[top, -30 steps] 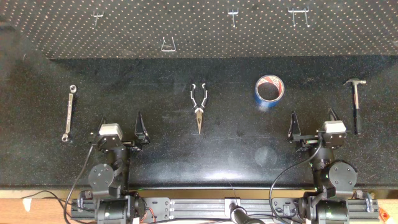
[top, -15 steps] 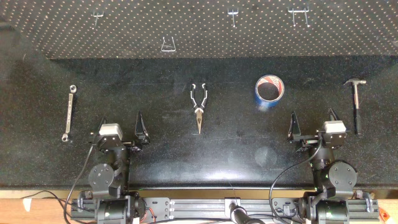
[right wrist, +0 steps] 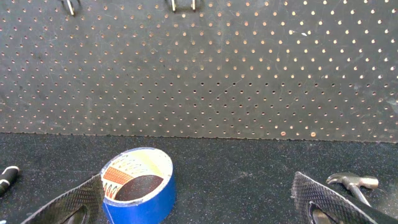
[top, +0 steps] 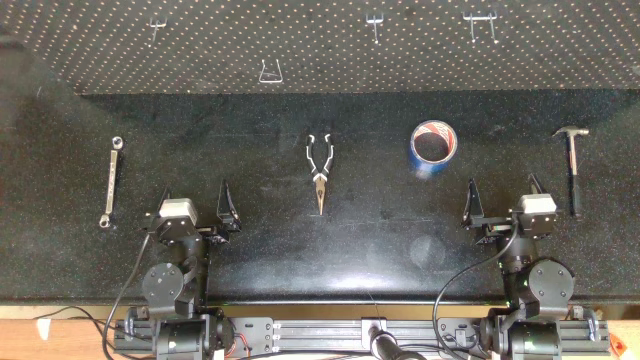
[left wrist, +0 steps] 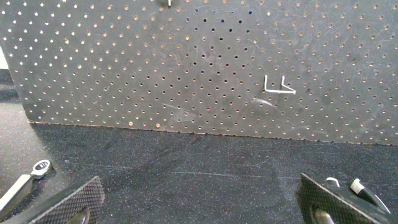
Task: Place Tools Onto Pegboard
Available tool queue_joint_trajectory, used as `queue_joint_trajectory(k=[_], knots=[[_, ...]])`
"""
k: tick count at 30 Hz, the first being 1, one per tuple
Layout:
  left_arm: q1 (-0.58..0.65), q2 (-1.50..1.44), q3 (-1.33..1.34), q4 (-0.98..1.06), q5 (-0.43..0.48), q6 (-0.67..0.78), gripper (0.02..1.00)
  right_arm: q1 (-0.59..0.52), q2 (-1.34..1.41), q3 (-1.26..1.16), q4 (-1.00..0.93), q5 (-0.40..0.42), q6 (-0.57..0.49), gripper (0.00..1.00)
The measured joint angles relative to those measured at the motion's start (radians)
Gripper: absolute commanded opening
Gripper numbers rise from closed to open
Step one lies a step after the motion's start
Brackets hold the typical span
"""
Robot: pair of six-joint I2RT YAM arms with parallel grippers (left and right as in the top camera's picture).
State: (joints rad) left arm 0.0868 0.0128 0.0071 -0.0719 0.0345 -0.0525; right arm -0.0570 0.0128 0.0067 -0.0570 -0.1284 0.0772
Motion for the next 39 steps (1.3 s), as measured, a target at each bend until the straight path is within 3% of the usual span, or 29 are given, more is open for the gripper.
queue_joint_trajectory(k=[28, 34, 39], knots=[[0.004, 0.070, 0.010, -0.010, 0.005, 0.004, 0.996, 0.000, 0.000, 0.000, 0.000, 0.000, 0.000, 0.985], [0.068, 0.415, 0.229, -0.135, 0.006, 0.124, 0.996, 0.000, -0.001, 0.000, 0.000, 0.000, 0.000, 0.985], [0.138, 0.707, 0.557, -0.480, -0.032, 0.169, 0.996, 0.000, -0.001, 0.000, 0.000, 0.001, 0.000, 0.985]])
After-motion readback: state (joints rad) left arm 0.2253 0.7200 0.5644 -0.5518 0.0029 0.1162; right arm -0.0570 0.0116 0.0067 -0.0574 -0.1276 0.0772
